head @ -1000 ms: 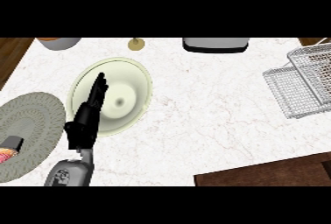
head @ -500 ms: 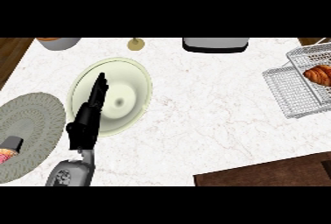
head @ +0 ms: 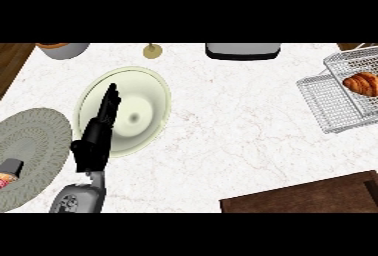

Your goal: Pick the croissant from the tray and place it in the tiered basket

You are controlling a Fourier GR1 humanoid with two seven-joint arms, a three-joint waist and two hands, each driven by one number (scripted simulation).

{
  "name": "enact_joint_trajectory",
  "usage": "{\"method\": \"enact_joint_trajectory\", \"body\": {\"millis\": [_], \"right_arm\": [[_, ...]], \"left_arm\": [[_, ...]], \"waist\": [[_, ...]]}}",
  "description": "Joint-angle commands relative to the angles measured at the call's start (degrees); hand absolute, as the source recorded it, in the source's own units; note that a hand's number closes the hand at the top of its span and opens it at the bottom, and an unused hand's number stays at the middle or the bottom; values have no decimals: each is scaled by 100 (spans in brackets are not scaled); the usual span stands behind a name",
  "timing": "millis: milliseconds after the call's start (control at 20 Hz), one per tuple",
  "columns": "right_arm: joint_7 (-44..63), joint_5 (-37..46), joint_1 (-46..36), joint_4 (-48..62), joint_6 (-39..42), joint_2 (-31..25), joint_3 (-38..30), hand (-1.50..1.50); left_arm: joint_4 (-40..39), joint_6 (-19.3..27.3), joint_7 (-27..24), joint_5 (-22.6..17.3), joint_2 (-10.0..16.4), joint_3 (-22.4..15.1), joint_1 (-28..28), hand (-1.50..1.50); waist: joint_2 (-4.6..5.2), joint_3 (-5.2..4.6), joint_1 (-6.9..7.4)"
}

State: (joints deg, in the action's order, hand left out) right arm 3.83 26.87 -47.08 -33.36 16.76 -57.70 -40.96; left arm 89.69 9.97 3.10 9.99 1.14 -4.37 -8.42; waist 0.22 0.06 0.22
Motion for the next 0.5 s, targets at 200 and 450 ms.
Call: {"method": "enact_joint_trajectory", "body": {"millis": [200, 450], "right_arm": [[-1056, -857, 1212, 1307, 977, -1335, -1291, -150], [-2153, -1053, 2431, 1925, 1443, -1557, -1698, -150]], "left_arm": [[-182, 10, -59, -79, 69, 212, -109, 0], [208, -35, -134, -98, 37, 45, 381, 0]], "waist": [[15, 25, -174], [-6, 41, -170]]}}
